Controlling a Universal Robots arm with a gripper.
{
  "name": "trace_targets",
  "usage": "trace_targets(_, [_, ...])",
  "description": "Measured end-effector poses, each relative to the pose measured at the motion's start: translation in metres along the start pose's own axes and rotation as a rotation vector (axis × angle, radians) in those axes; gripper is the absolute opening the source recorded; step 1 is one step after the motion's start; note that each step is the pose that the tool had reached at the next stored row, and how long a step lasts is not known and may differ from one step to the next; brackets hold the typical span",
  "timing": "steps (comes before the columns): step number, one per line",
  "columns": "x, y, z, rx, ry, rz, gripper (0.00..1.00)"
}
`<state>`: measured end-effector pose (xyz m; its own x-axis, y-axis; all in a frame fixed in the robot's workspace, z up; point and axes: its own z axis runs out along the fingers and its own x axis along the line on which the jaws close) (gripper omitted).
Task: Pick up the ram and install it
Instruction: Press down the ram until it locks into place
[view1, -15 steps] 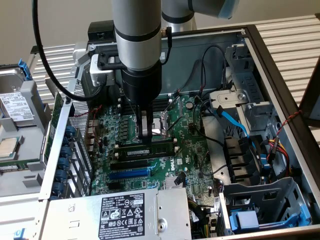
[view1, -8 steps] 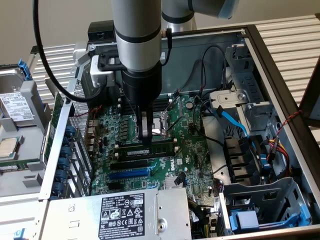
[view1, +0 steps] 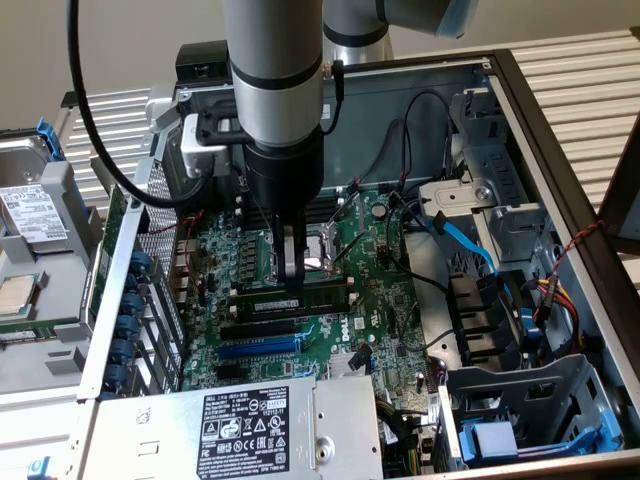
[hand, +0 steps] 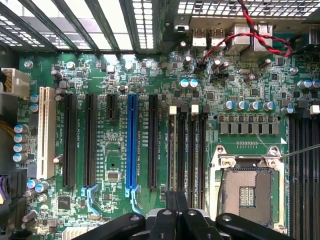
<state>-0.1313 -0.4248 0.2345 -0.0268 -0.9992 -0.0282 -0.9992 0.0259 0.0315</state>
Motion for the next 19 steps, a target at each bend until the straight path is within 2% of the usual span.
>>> trace_targets(19, [0.0003, -0.0001, 0.0036, 0.0002, 0.0005, 0.0, 0.11])
